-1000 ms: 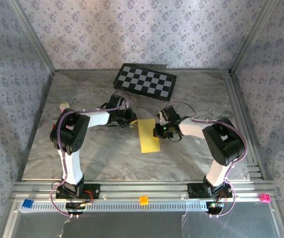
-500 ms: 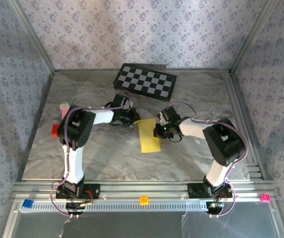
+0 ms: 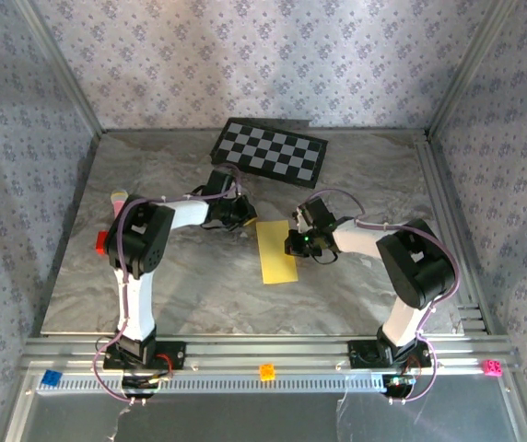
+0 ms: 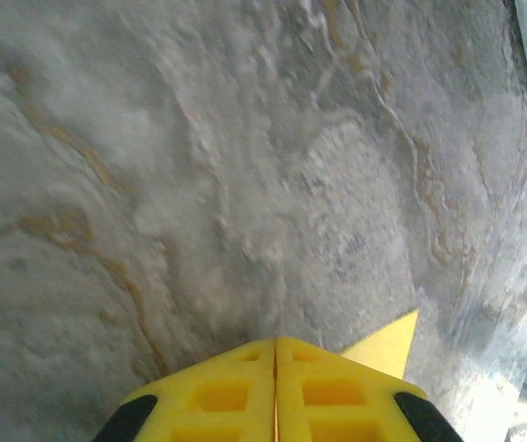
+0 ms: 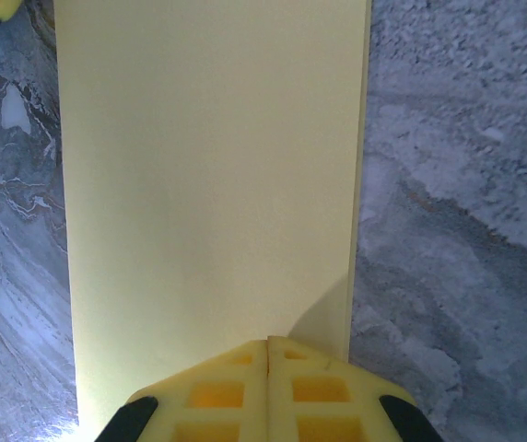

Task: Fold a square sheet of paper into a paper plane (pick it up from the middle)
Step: First fold the square sheet of paper in half at the center of the table.

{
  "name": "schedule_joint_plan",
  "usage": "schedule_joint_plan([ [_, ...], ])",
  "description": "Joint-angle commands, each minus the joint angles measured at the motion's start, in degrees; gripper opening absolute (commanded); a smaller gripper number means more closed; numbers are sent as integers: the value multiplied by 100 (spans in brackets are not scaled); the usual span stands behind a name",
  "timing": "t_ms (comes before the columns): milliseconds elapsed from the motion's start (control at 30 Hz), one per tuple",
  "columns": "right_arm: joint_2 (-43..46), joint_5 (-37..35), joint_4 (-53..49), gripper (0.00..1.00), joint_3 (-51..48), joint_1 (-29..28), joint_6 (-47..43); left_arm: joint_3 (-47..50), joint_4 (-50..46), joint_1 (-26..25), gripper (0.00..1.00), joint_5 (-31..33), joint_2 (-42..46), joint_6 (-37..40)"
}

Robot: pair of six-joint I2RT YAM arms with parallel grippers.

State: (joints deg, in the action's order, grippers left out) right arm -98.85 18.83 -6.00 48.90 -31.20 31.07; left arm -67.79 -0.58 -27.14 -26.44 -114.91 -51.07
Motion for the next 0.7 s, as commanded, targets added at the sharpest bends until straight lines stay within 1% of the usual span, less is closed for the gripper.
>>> schedule_joint_plan([
  [0, -137, -520, -864, 0, -253, 77, 13, 72, -421, -242, 10, 43, 665, 347],
  [133, -84, -555, -887, 0, -241, 75, 11, 420, -695, -541, 11, 205, 1130, 596],
  [200, -56, -564, -881, 0, -269, 73, 22, 629, -621, -662, 11, 94, 1258, 674],
  [333, -43, -559, -860, 0, -274, 83, 31, 804, -489, -983, 10, -413, 1237, 762],
  [400, -47, -557, -885, 0, -247, 82, 31, 831, -551, -1205, 10, -414, 1217, 812],
  [500, -39, -564, -898, 0, -245, 80, 31, 980, -465, -1397, 9, -397, 1208, 724],
  [667, -47, -574, -946, 0, -229, 89, 13, 1464, -139, -1518, 9, -483, 1316, 548],
])
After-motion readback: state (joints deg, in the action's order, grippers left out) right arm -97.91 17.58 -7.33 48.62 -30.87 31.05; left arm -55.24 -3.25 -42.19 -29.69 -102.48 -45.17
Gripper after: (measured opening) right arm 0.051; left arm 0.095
